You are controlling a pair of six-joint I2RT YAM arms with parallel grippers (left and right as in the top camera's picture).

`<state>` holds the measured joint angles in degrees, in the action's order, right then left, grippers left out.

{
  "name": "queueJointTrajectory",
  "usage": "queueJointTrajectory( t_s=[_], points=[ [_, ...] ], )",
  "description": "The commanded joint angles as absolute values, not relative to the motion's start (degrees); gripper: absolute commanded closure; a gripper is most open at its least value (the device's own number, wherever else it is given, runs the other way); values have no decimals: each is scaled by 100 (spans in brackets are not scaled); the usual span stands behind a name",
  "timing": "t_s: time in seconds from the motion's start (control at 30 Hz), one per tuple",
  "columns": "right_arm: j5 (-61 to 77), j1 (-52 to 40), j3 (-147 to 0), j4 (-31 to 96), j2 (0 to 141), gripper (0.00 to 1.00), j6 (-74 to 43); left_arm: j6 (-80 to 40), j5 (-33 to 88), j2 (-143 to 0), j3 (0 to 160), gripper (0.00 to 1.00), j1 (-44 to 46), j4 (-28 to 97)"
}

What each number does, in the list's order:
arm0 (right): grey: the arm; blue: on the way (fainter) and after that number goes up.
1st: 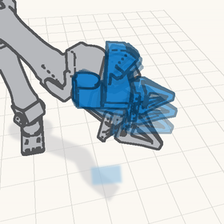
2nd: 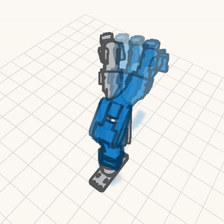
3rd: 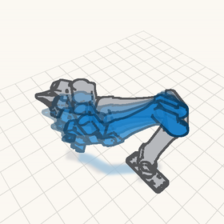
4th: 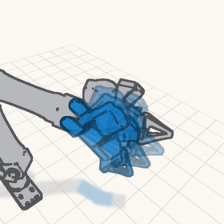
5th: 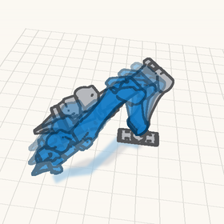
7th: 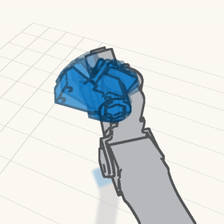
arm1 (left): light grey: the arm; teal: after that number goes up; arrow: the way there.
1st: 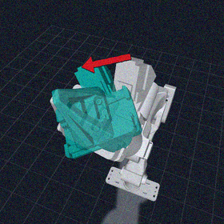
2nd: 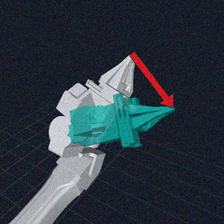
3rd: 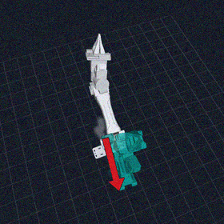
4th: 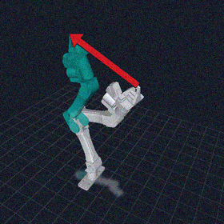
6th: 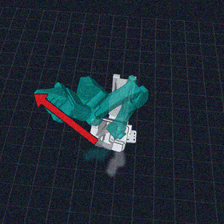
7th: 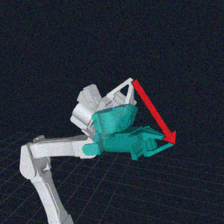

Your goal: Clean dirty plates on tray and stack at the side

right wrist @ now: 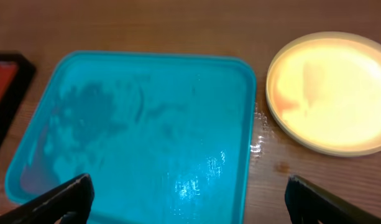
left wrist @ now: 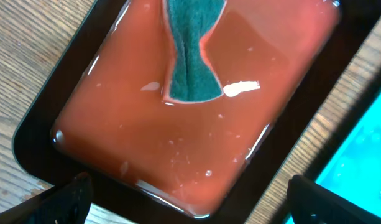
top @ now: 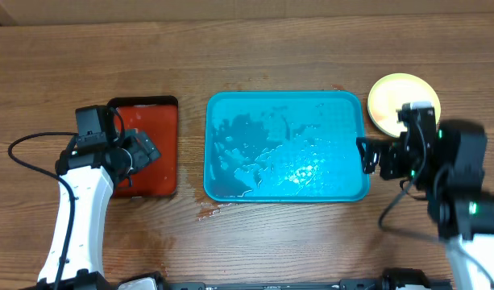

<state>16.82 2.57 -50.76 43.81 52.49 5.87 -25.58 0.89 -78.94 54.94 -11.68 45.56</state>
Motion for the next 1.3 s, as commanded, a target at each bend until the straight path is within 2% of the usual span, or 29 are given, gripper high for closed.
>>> queueJointTrajectory(
  t_s=[0.0,0.23,0.57,1.07,1.27],
  points=[
    [1973,180,-4241,3726,4372,0,598,-2639,91,-8020,5461,0,-1162,4560],
    [1804,-250,-2482,2252,2646,0,598,-2639,91,-8051,5461,0,-1162,4560],
    [1258,-587,-764,1074,390,0,600,-2639,91,-8051,5461,1,-1162,4560],
    [602,-596,-51,-207,12,0,576,-2639,91,-8051,5461,0,-1162,4560],
    [528,-596,-45,-174,12,0,561,-2639,91,-8051,5461,0,-1162,4560]
  ],
)
